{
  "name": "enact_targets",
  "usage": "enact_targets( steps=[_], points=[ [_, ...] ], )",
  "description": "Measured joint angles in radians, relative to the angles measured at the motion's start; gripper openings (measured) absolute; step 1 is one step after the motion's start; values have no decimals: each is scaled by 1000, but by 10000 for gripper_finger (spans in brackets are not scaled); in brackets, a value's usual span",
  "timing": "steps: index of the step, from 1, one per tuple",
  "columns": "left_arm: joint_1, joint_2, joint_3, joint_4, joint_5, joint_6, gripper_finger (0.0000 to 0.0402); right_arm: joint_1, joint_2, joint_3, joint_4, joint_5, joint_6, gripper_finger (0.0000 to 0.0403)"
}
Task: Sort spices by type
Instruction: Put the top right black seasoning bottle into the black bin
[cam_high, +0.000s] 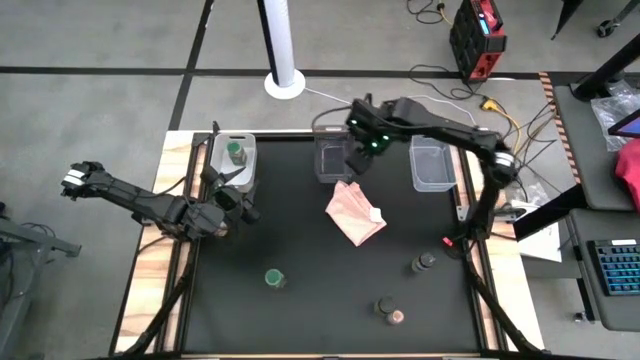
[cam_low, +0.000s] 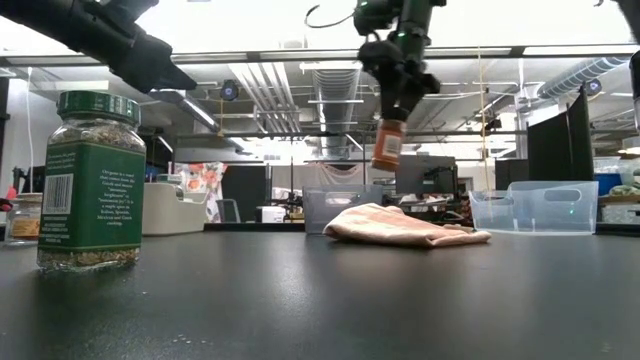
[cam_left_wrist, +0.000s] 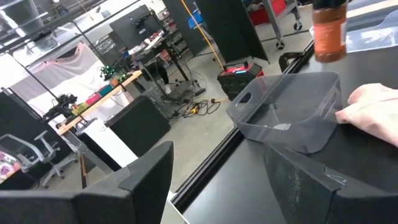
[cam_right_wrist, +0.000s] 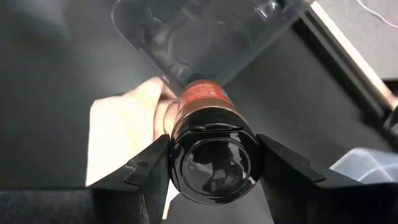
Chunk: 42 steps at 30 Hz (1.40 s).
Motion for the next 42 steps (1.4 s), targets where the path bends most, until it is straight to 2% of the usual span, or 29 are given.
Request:
enact_targets(
  steps=[11,20,42],
  points=[
    [0,-86,34,-57,-9,19,233,-3,330,487,-152,9,-172,197],
    [0,-126,62,-89,-8,19,233,-29,404,471,-141,29,-237,197],
    [0,-116,63,-98,-4,3,233,-41,509,471,-95,35,-309,202]
  ],
)
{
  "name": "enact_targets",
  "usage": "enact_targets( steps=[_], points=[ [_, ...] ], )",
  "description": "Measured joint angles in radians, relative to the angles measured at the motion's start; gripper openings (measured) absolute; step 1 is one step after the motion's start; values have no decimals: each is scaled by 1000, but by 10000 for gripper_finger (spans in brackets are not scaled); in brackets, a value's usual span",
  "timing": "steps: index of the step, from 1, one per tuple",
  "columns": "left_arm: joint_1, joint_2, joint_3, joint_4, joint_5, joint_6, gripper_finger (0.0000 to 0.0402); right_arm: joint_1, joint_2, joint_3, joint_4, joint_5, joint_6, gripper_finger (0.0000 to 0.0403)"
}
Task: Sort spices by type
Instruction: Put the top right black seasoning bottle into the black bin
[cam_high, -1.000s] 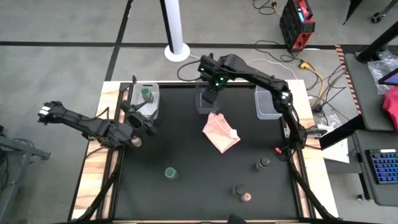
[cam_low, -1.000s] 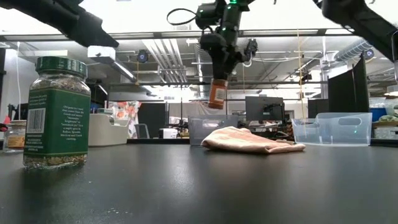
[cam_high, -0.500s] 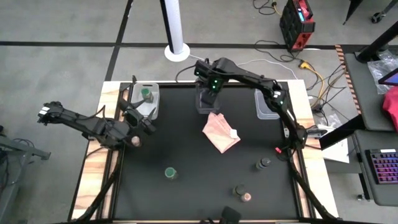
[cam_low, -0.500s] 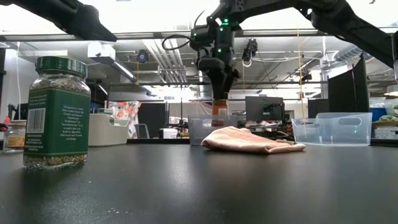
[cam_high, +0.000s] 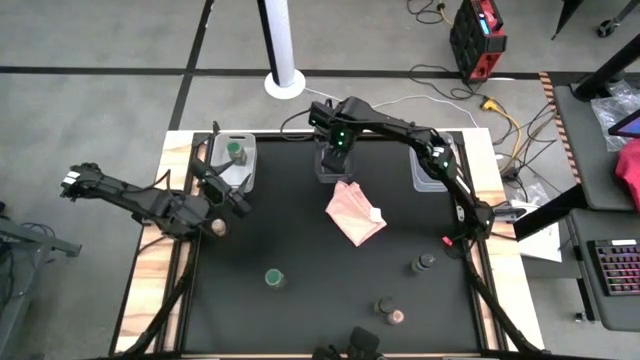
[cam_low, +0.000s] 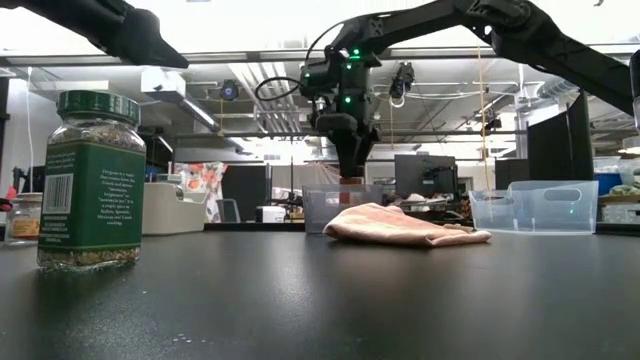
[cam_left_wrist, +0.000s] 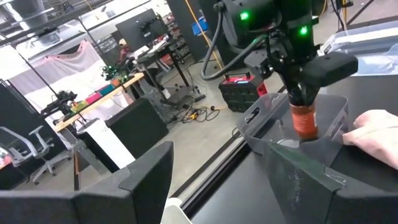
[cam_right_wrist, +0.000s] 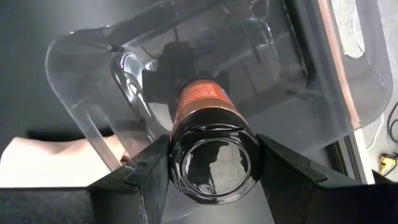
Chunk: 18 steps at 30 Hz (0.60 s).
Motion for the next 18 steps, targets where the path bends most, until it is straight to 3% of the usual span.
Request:
enact_targets(
  steps=[18],
  points=[
    [0,2,0,-8,-1,0,233,-4,34,0,72,3,-25,241]
  ],
)
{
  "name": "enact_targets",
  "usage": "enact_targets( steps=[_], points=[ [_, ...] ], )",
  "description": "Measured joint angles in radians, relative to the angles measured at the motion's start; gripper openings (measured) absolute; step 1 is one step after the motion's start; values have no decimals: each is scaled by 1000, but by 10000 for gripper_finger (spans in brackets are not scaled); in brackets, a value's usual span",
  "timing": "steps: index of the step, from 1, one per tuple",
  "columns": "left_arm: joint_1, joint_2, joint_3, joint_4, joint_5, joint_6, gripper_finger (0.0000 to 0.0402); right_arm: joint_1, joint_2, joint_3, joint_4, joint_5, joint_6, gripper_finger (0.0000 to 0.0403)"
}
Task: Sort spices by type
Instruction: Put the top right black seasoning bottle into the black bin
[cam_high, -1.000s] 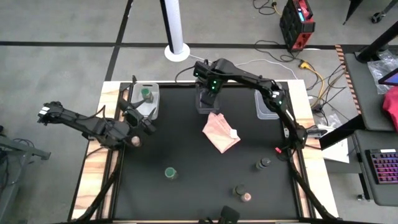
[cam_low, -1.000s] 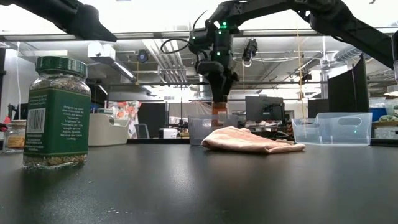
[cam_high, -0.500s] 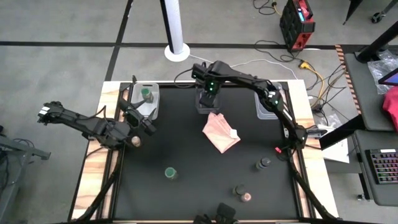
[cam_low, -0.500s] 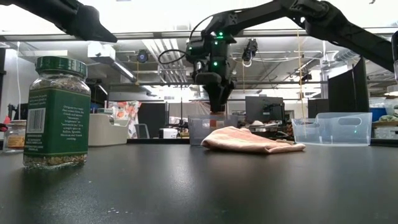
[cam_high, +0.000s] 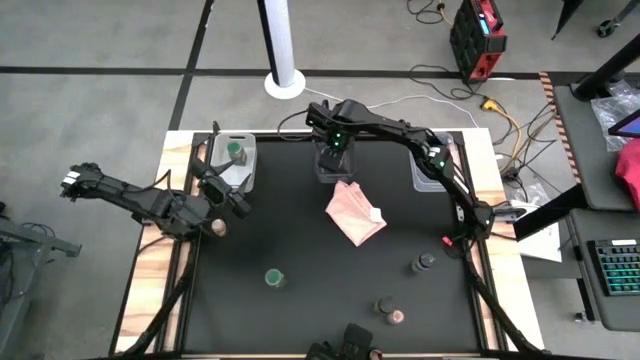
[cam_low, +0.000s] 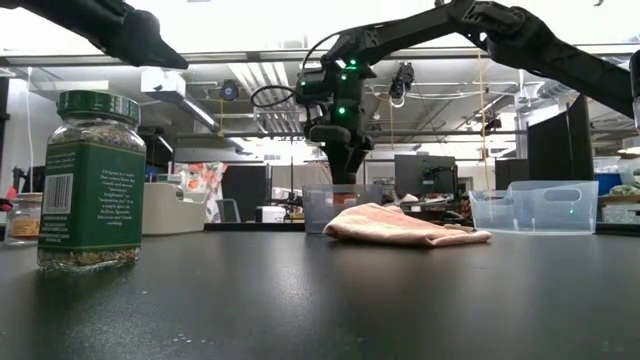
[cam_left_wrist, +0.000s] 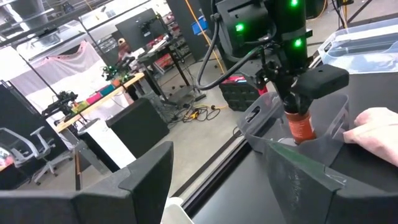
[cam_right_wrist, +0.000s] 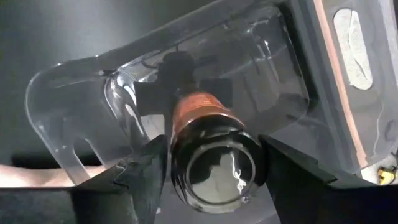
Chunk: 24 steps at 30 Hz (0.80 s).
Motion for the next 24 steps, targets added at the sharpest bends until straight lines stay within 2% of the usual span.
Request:
enact_targets(
  steps=[15,19,24],
  points=[
    [0,2,0,-8,-2,-19,233,-5,-26,18,16,16,3,339],
    [0,2,0,-8,-2,-22,233,-5,-57,18,23,46,19,349],
    [0,2,0,-8,-2,-23,233,-2,-125,18,24,84,63,339]
  ],
)
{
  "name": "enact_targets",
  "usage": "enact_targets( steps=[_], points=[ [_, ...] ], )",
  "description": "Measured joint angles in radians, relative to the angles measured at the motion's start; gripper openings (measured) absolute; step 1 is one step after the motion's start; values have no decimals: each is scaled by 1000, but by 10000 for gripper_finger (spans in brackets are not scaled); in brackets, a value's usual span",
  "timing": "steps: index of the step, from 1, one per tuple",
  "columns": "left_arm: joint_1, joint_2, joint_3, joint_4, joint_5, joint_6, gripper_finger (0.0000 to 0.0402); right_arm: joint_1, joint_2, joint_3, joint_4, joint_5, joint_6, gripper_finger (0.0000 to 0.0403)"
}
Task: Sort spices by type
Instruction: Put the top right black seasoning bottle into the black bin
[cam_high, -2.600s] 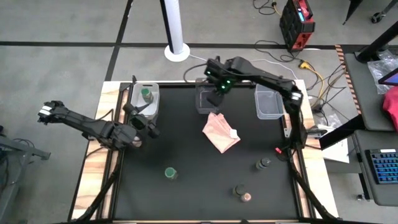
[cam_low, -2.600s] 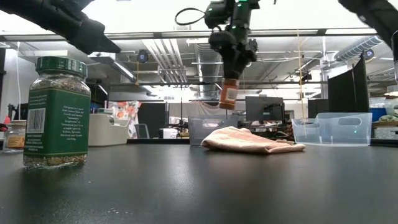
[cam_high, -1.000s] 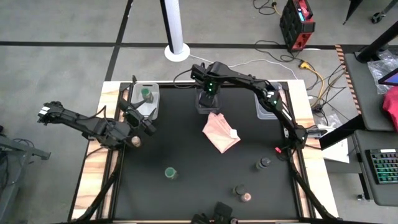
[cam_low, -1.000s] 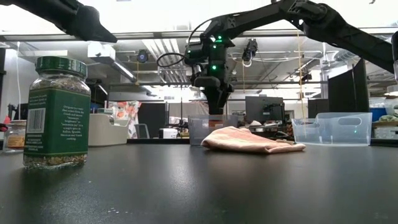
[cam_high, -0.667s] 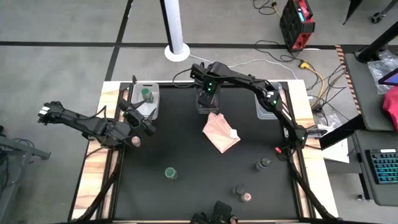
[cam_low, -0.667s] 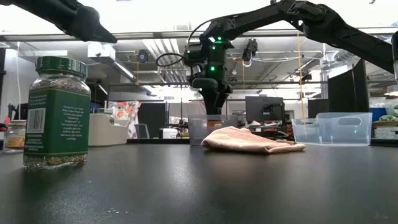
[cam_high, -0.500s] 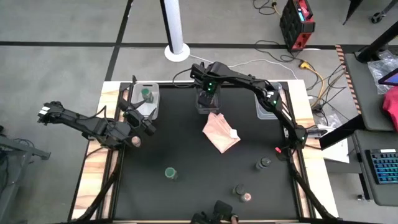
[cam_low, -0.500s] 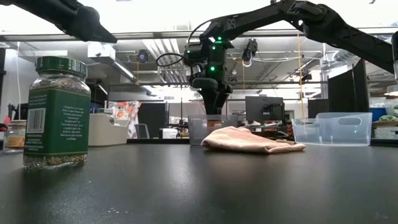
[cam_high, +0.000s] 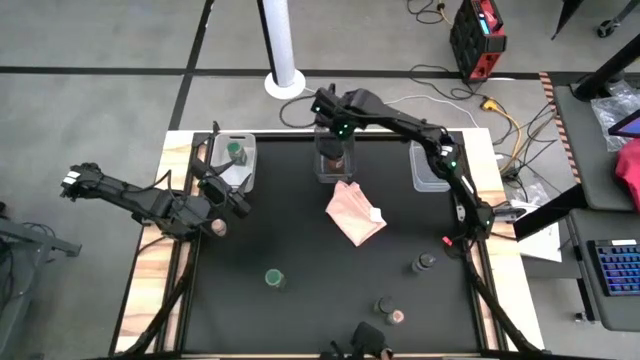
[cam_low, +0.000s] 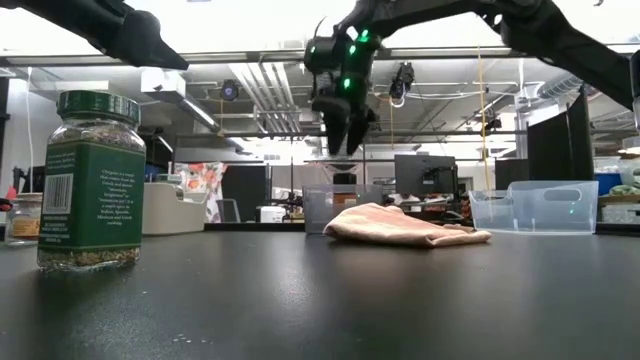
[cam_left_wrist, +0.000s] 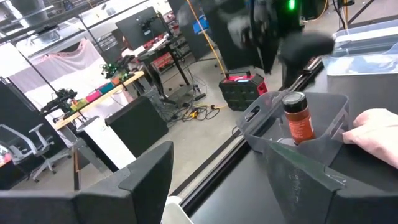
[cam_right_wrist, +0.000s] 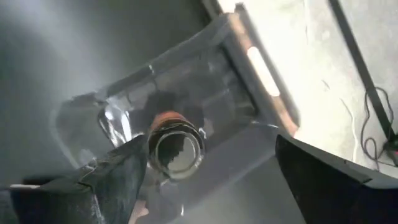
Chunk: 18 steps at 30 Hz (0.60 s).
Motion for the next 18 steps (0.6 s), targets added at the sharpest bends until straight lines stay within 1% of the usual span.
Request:
enact_targets(
  steps=[3,5,9,11,14,18],
  points=[
    [0,0,0,0,0,-2,233,13,-51,-4,1,3,11,322],
    [0,0,0,-2,0,-5,233,34,-76,-12,0,2,11,302],
    [0,0,1,-1,0,-5,233,93,-119,-56,11,-2,11,245],
    [0,0,4,2,1,-5,233,125,-150,-112,33,-2,11,207],
    [0,0,5,2,2,-5,233,167,-210,-233,89,-5,25,139],
    [0,1,5,3,10,-6,233,194,-312,-471,245,-16,20,38]
  ],
)
